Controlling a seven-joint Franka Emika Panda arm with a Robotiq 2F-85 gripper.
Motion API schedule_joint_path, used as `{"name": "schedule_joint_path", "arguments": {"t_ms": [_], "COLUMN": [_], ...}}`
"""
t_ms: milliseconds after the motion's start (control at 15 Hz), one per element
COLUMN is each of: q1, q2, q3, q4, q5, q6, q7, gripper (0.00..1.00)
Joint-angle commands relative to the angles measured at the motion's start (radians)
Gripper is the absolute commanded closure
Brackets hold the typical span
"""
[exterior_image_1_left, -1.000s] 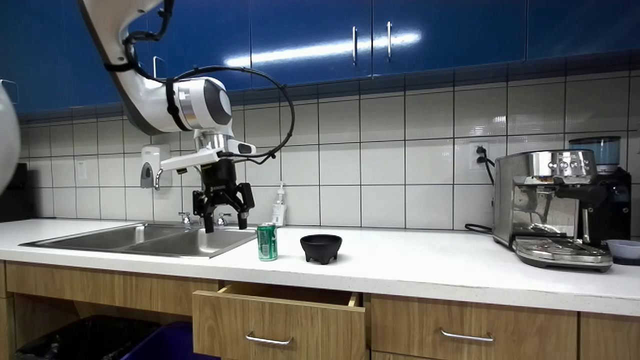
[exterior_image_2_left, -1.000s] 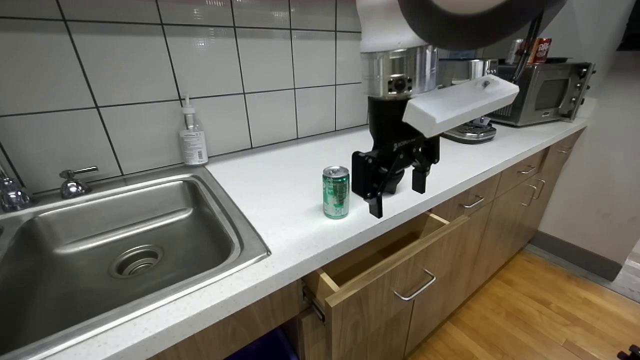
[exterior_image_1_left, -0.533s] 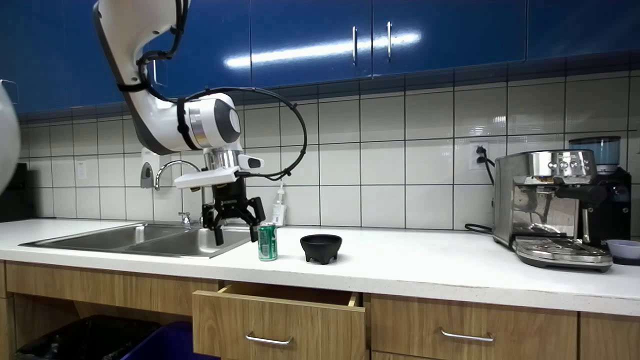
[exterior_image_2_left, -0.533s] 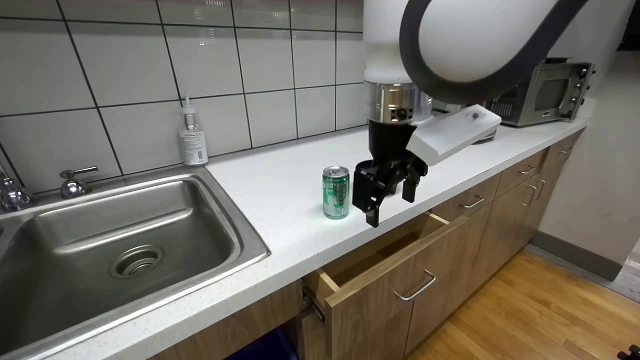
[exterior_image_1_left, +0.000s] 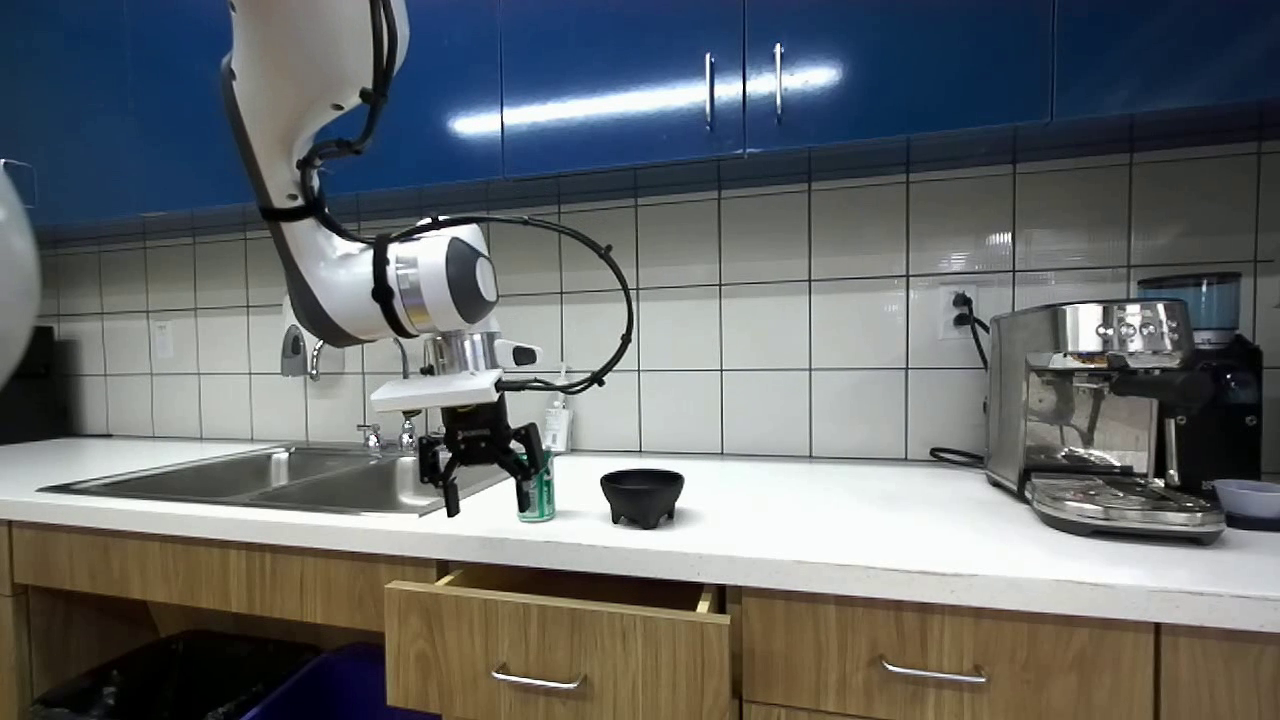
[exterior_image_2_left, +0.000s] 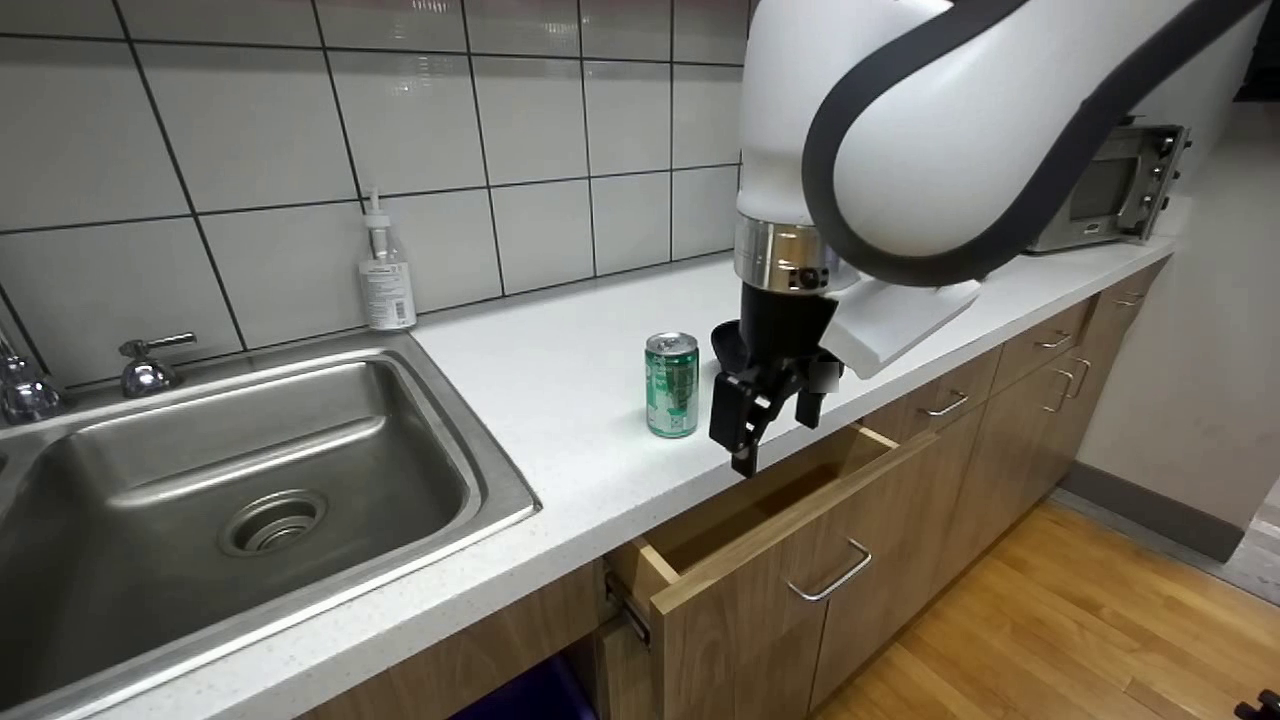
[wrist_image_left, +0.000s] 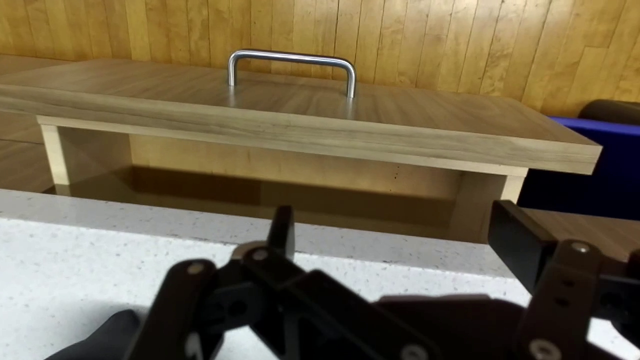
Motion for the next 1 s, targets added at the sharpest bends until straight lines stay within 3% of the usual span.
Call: {"name": "schedule_joint_path", "arguments": {"t_ms": [0,933], "q1": [-0.005,0.019], "q2": [0.038,0.166], "q3": [-0.013,-0.061], "q4": [0.008,0.053], "q5": [-0.002,-0.020], "q6": [0.037,0.105], "q7": [-0.040,0.000], "gripper": [0.00,0.00]}}
